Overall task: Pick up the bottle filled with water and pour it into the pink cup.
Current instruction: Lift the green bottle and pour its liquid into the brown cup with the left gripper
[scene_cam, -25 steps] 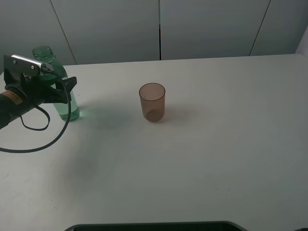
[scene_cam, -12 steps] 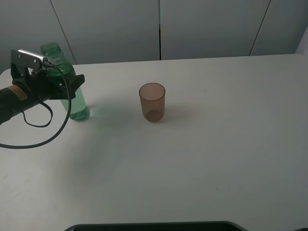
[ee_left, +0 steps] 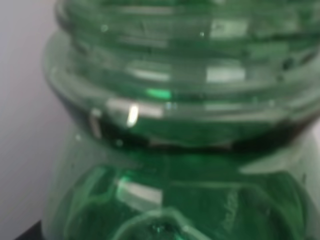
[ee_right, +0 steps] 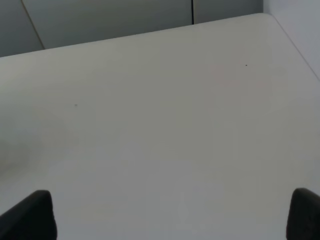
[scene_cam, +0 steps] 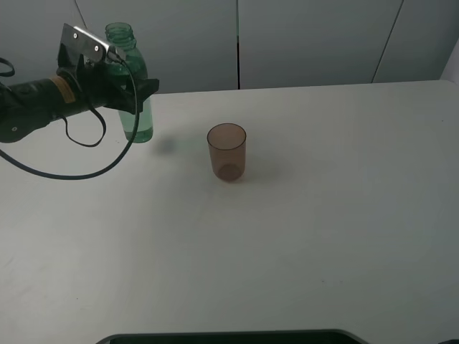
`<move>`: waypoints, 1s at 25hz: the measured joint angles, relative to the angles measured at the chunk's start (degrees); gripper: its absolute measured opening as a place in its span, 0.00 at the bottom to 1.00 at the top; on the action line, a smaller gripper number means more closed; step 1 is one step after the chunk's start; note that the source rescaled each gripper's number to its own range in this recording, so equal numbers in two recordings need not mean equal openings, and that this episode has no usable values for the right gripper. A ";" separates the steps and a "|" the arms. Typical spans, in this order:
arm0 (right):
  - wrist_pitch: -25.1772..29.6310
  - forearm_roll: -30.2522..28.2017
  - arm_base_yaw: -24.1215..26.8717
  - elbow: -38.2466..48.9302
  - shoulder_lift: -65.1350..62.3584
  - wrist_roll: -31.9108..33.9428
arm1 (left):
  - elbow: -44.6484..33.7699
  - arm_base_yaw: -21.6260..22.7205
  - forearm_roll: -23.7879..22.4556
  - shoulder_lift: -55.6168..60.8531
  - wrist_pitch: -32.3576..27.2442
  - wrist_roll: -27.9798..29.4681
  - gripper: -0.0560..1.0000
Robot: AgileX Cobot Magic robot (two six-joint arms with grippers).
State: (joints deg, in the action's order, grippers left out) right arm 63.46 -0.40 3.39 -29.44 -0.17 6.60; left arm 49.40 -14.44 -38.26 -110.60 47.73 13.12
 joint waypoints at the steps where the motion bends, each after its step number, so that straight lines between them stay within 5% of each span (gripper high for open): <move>1: 0.00 0.00 0.00 0.00 0.00 0.00 | 1.26 -0.61 -0.30 0.00 -1.72 0.00 0.05; 16: 0.00 0.00 0.00 0.00 0.00 0.00 | 13.17 -4.69 -21.93 0.00 -8.40 0.01 0.05; 25: 0.00 0.00 0.00 0.00 0.00 0.00 | 13.17 -10.52 -25.74 -0.58 -13.52 -0.74 0.05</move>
State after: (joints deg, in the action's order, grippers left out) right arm 63.46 -0.40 3.39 -29.44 -0.17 6.60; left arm 62.56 -24.97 -64.00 -111.17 34.20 12.38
